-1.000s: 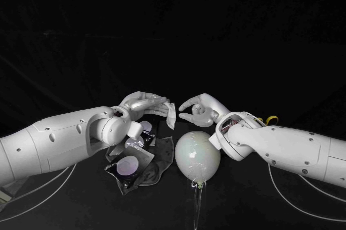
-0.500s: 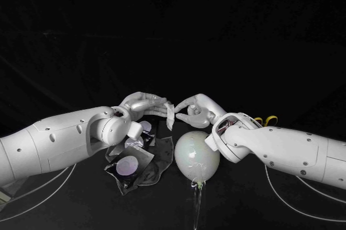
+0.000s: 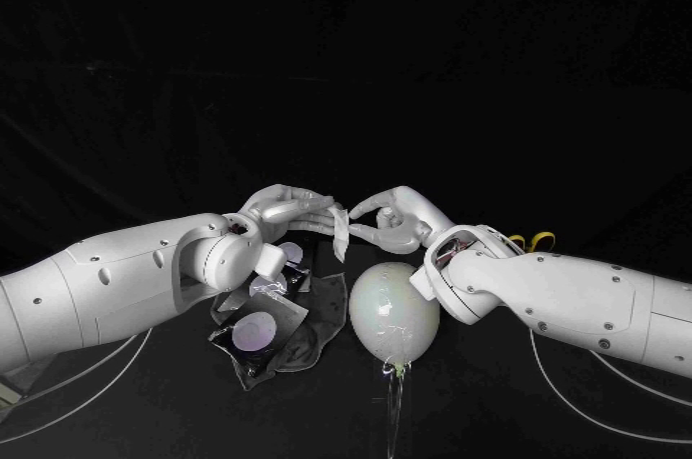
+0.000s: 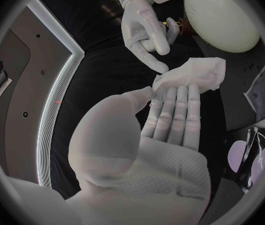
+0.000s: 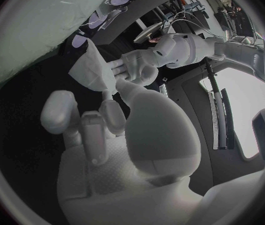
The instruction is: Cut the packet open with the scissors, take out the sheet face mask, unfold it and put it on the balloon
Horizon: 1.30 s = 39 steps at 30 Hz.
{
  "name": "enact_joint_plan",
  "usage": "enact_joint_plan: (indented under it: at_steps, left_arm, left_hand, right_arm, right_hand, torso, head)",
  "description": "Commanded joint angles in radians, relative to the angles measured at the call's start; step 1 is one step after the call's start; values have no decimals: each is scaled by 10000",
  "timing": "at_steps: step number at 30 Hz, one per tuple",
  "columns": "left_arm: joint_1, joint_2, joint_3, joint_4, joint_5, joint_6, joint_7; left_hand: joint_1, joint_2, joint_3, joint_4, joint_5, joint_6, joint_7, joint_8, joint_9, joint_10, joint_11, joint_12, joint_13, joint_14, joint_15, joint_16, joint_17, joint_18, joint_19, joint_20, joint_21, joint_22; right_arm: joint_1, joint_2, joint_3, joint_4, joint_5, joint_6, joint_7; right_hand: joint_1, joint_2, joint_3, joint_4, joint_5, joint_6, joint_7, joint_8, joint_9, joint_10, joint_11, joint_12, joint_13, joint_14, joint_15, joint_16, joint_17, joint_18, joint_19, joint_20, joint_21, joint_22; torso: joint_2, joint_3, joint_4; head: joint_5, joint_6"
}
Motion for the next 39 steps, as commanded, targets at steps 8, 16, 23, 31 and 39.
enact_joint_plan:
  at_steps: [8,16,23,31,39]
  left_arm:
    - [19,4,15,109,8,-3,132]
    - [19,20,15,160,17,-17,148]
    - [19,46,15,156,53,-31,172]
    - [18,56,15,150,80,-77,186]
    - [18,96,15,129,87,-318,102]
  left_hand:
    - [144,-6,31,24,-5,-27,44,50,32,-99,12,12,14,-28,-16,-58,-30,174,75,50,-63,-30]
    - [149,-10,34,23,-4,-30,46,56,38,-103,13,13,15,-21,-16,-63,-39,184,89,53,-74,-39]
    - [154,-11,39,23,-5,-33,49,61,44,-107,14,14,15,-16,-16,-68,-49,193,101,57,-84,-48]
    - [157,-11,42,23,-5,-35,51,63,46,-110,15,15,15,-14,-16,-71,-53,197,107,59,-89,-52]
    - [140,-58,16,27,-7,-32,49,78,58,-122,19,16,16,-5,-12,-84,-73,211,127,76,-120,-76]
  right_arm:
    - [-1,120,7,-123,-60,-400,-321]
    - [-2,270,7,-202,31,-144,-314]
    - [-2,338,7,-218,139,-117,-134]
    - [-3,344,7,-138,284,-451,132]
    - [-9,304,7,98,330,-1081,567]
  right_hand:
    - [-243,48,-224,217,17,36,-30,-44,-25,-9,1,48,250,843,77,16,2123,107,17,66,-14,1323]
    - [-269,75,-314,323,17,140,-63,4,-19,-4,-23,80,250,843,61,18,2125,108,21,60,-16,1327]
    - [-143,176,-363,374,19,486,-174,194,39,111,-116,272,343,900,-2,76,2264,73,129,23,211,1391]
    - [455,526,-289,183,24,1558,-727,935,335,722,-589,1108,846,1042,-394,217,2627,-88,613,-285,1177,1640]
    - [980,660,56,-186,23,1995,-1163,1771,860,1223,-998,1772,1299,1042,-782,217,2627,-258,1029,-677,2083,1865]
  torso:
    - [5,-4,1]
    - [1,-6,3]
    - [-6,-4,-6]
    - [2,2,-7]
    - [-5,-2,-4]
  head:
    - [5,-5]
    - [-4,-2]
    - [-6,1]
    - [-14,5]
    - [-11,6]
